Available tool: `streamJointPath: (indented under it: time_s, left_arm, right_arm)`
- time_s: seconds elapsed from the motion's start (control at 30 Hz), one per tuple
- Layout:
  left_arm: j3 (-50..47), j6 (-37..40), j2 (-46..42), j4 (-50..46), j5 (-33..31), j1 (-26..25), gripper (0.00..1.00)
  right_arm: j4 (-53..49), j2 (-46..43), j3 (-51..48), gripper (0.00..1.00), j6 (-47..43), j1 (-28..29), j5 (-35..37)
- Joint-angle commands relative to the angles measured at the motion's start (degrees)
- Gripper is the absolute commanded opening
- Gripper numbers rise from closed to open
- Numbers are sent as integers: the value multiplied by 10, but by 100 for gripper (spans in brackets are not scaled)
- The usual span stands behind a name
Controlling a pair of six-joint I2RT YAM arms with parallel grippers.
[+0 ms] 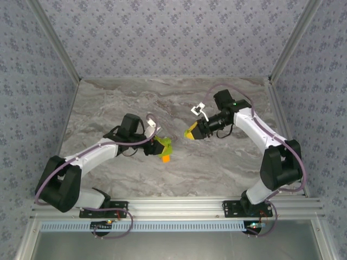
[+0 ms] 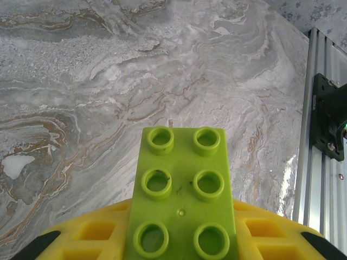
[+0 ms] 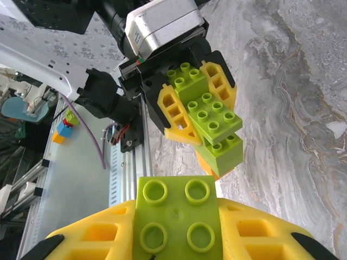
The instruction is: Assemble a carrot with lego
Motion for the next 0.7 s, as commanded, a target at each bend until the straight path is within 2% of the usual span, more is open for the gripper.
streamJointPath:
  time_s: [0.0,0.2,0.37,0.67]
  left_arm:
    - [27,4,2,-11,27,-10,19]
    - [47,18,3,-42,101,-42,19]
    - [61,39,13,-80,120,-67,18]
    - [56,41,-4,-73,153,-62,18]
  right_arm:
    - [-22,35,25,10,-13,11,1]
    - [-136,110,105,11,-128,23,-70]
    - [-210,148,152,11,-176,51,-65]
    - [-243,135,110,11,-213,61,-73]
